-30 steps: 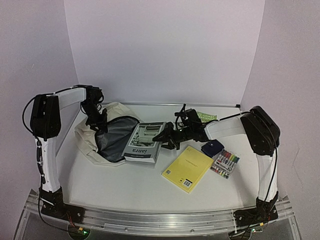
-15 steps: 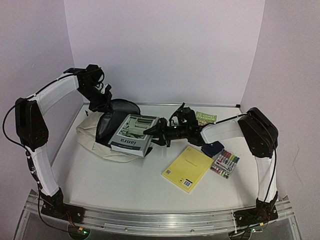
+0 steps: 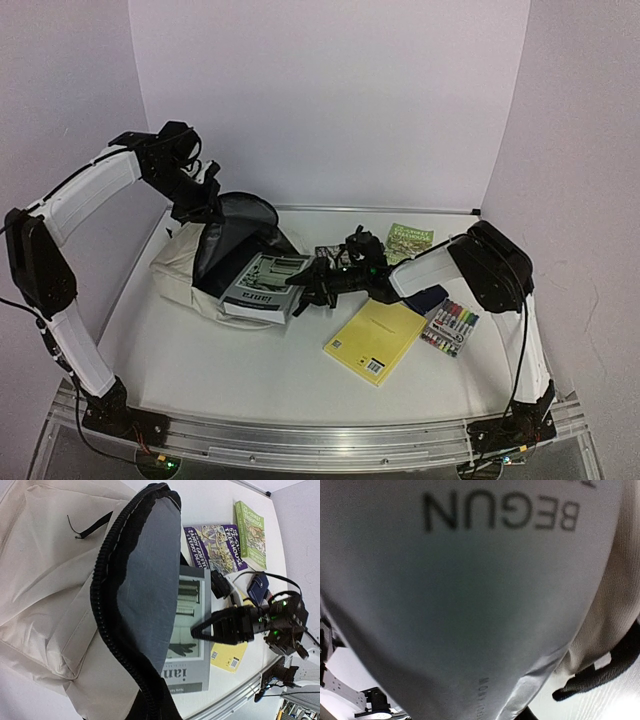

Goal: Pack the student bag
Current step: Place the book in the student bag.

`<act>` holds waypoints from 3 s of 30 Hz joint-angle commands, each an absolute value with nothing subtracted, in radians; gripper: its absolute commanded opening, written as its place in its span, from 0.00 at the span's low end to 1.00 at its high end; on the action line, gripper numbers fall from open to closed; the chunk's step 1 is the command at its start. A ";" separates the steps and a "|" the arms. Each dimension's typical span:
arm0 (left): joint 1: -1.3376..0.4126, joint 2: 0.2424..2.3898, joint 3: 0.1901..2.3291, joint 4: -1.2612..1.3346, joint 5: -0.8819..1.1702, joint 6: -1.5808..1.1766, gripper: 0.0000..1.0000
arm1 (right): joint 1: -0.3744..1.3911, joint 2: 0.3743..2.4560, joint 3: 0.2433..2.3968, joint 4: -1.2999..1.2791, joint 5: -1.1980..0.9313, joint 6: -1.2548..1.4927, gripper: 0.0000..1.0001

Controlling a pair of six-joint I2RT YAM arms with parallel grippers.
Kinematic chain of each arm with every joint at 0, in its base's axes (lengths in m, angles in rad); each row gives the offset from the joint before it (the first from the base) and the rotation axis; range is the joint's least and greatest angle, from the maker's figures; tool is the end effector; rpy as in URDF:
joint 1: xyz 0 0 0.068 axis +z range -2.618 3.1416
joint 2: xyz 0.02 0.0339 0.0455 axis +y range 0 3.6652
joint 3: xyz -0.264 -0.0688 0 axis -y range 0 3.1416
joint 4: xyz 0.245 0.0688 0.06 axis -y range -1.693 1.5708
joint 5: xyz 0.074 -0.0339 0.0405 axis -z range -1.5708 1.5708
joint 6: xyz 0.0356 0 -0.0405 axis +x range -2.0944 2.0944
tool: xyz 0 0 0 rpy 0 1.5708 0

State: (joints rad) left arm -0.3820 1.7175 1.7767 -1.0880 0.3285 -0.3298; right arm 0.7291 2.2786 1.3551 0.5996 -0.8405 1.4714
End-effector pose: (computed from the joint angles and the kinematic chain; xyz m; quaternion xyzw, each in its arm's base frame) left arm 0.3253 -0.1431 0.3568 0.0686 0.9491 -0.2397 0.1926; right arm 0.3402 0.3395 0.1237 -0.0469 -0.7771 -0.6253 0.0536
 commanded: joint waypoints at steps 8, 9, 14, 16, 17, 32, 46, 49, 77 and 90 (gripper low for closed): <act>-0.404 1.559 1.721 -1.002 0.468 -0.335 0.00 | 0.722 2.387 1.628 0.737 -0.799 1.563 0.00; -0.404 1.561 1.724 -0.998 0.480 -0.336 0.00 | 0.724 2.395 1.643 0.731 -0.788 1.555 0.00; -0.405 1.583 1.732 -0.991 0.497 -0.327 0.00 | 0.741 2.451 1.718 0.631 -0.774 1.470 0.00; -0.405 1.586 1.723 -0.975 0.516 -0.329 0.00 | 0.761 2.463 1.721 0.613 -0.782 1.441 0.00; -0.406 1.586 1.717 -0.967 0.522 -0.332 0.01 | 0.776 2.468 1.724 0.598 -0.791 1.416 0.00; -0.183 1.463 1.389 -0.820 0.323 -0.633 0.02 | 0.821 2.438 1.727 0.198 -0.670 0.933 0.00; -0.314 1.678 1.497 -1.063 -0.329 -0.590 0.50 | 0.820 2.422 1.655 0.190 -0.691 0.987 0.00; -0.448 1.646 1.608 -1.119 -0.383 -0.587 0.61 | 0.820 2.421 1.654 0.209 -0.705 1.030 0.00; -0.656 2.088 1.794 -1.139 -0.303 -0.502 0.57 | 0.820 2.417 1.610 0.453 -0.758 1.266 0.00; -0.656 2.060 1.798 -1.107 -0.264 -0.452 0.00 | 0.819 2.388 1.578 0.524 -0.776 1.302 0.00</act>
State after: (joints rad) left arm -0.6600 2.1124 1.7683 -1.1406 -0.2928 -0.4862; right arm 0.8234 2.4348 1.5926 0.4818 -0.7525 1.2728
